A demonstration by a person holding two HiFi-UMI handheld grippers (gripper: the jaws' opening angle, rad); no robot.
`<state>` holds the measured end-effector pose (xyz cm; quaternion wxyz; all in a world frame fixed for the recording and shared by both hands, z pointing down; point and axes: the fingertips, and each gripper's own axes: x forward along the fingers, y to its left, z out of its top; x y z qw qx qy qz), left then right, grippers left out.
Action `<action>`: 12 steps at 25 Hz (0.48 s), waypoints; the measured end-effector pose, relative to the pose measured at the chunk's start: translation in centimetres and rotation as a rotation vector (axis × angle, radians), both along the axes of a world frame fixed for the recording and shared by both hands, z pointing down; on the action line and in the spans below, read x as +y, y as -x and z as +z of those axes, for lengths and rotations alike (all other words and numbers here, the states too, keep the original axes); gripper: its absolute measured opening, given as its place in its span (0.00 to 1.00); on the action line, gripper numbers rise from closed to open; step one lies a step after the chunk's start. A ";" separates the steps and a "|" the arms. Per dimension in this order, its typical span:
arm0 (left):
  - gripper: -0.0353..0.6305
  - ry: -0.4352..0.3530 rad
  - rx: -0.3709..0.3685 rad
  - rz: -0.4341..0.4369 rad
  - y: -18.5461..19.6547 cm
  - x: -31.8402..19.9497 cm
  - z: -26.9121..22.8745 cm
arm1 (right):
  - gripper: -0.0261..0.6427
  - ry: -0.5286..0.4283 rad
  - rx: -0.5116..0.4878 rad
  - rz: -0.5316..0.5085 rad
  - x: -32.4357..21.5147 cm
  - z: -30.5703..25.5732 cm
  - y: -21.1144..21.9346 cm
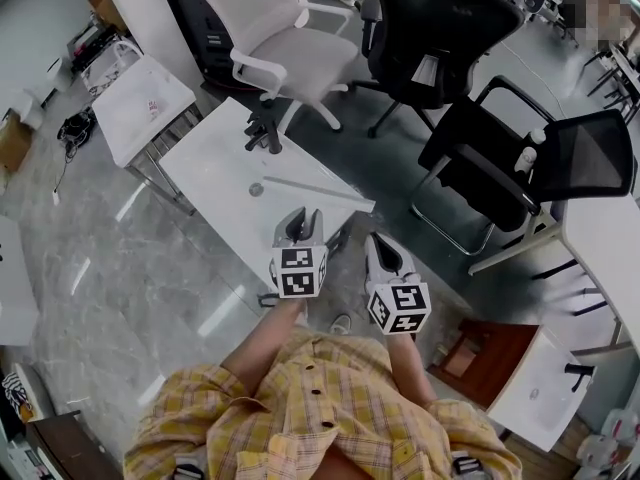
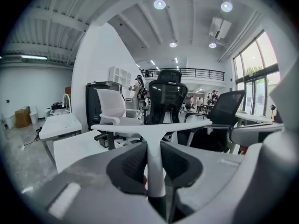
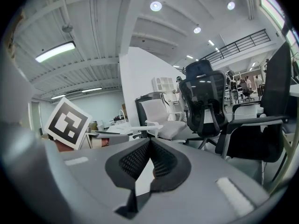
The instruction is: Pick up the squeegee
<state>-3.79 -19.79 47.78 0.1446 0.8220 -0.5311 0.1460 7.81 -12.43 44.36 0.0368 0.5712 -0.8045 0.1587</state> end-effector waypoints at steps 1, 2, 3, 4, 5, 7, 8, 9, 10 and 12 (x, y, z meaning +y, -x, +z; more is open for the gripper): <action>0.18 -0.005 0.001 0.001 0.0 0.3 -0.2 | 0.04 -0.006 0.002 -0.001 0.1 -0.2 0.0; 0.18 -0.011 0.002 0.002 -0.1 0.6 -0.5 | 0.04 -0.011 0.004 -0.002 0.2 -0.3 -0.1; 0.18 -0.018 0.004 0.002 -0.1 0.9 -0.8 | 0.04 -0.016 0.005 -0.003 0.3 -0.5 -0.1; 0.18 -0.025 0.006 0.001 -0.1 1.1 -1.0 | 0.04 -0.021 0.006 -0.003 0.4 -0.6 -0.2; 0.18 -0.032 0.009 0.000 -0.2 1.4 -1.3 | 0.04 -0.026 0.008 -0.004 0.5 -0.8 -0.3; 0.18 -0.040 0.012 0.000 -0.3 1.8 -1.7 | 0.04 -0.034 0.010 -0.003 0.6 -0.9 -0.5; 0.18 -0.042 0.013 0.001 -0.5 2.1 -1.8 | 0.04 -0.037 0.010 -0.002 0.6 -1.0 -0.7; 0.18 -0.044 0.014 0.004 -0.6 2.3 -1.8 | 0.04 -0.039 0.010 0.000 0.7 -1.0 -0.8; 0.18 -0.046 0.015 0.006 -0.8 2.6 -1.9 | 0.04 -0.042 0.010 0.002 0.7 -1.1 -0.9; 0.18 -0.052 0.019 0.009 -1.0 3.0 -2.1 | 0.04 -0.048 0.012 0.003 0.8 -1.2 -1.1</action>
